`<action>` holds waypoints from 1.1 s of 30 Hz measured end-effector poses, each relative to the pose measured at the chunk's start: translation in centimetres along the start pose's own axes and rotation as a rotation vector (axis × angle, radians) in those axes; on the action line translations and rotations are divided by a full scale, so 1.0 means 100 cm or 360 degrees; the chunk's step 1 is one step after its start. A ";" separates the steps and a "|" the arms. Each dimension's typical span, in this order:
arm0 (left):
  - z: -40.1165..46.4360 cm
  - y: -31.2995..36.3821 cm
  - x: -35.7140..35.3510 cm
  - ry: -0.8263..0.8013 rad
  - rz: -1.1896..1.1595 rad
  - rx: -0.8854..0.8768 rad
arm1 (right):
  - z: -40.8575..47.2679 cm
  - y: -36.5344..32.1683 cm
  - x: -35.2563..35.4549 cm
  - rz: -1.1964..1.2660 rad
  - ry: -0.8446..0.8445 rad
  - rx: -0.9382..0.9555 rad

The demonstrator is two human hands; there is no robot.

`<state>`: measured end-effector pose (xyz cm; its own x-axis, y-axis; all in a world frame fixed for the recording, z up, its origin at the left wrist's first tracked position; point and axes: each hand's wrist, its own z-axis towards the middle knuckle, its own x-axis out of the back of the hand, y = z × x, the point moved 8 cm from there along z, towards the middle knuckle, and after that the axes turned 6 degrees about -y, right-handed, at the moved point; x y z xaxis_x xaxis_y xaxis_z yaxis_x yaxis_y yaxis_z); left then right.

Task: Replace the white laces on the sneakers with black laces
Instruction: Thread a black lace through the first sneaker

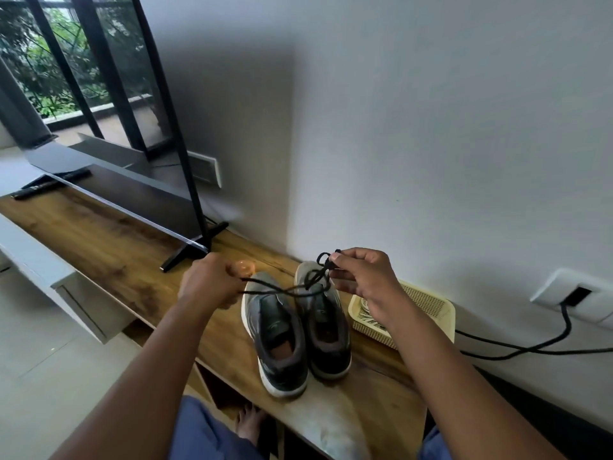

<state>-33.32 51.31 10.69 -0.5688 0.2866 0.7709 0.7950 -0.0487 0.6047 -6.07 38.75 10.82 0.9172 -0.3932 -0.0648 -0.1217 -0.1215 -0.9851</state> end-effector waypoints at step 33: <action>0.025 0.086 -0.089 -0.0606 -0.1573 -0.0330 | 0.022 0.013 -0.053 -0.0358 -0.0640 0.0044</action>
<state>-20.92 50.70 8.53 -0.8079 0.5648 -0.1684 -0.0519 0.2164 0.9749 -10.27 42.74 9.49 0.9947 0.0259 0.0999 0.1025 -0.1371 -0.9852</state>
